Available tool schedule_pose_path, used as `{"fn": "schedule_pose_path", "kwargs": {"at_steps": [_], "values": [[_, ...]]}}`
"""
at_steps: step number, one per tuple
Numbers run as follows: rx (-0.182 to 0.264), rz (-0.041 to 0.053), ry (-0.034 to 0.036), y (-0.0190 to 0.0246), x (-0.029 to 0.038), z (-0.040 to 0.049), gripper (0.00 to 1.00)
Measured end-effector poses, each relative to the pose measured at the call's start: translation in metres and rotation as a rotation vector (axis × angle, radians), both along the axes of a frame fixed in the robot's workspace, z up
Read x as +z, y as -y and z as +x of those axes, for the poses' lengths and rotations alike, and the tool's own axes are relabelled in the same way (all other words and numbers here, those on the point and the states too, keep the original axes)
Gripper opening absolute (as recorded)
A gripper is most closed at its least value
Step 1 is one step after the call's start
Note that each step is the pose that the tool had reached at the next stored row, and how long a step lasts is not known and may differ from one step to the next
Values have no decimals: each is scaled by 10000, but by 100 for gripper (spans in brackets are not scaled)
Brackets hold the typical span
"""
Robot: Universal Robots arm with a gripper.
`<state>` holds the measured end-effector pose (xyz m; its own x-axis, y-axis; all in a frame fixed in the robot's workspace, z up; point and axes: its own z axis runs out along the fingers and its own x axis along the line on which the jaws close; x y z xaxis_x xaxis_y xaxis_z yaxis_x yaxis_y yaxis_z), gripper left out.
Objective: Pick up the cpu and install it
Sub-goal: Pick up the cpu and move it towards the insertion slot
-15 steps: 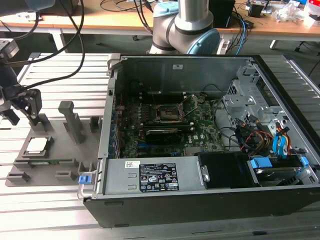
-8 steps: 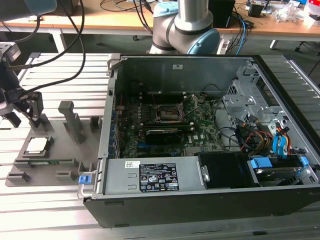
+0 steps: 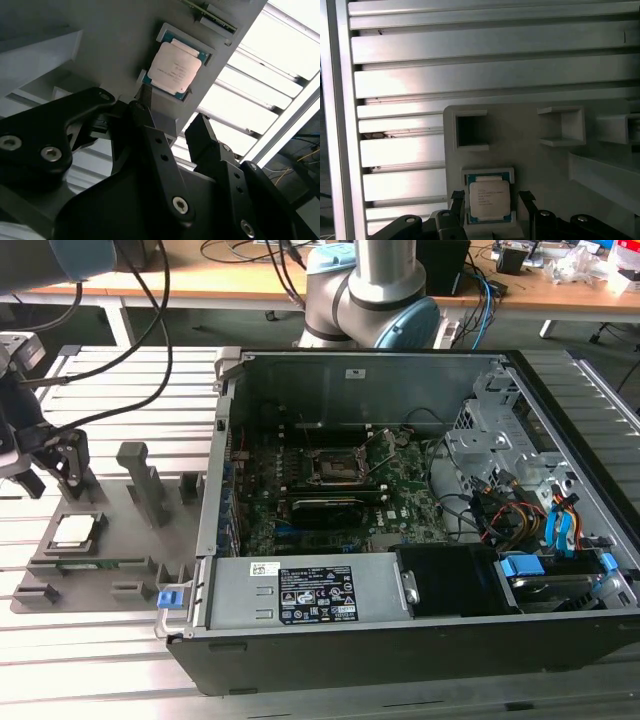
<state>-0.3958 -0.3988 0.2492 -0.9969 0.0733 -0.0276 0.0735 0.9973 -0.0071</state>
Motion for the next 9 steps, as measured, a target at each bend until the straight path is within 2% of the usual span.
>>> {"fn": "schedule_pose_path", "kwargs": {"at_steps": [7, 9], "values": [[1, -1, 0, 0, -120, 0, 54], [282, -54, -1, 5, -161, -1, 54]]}}
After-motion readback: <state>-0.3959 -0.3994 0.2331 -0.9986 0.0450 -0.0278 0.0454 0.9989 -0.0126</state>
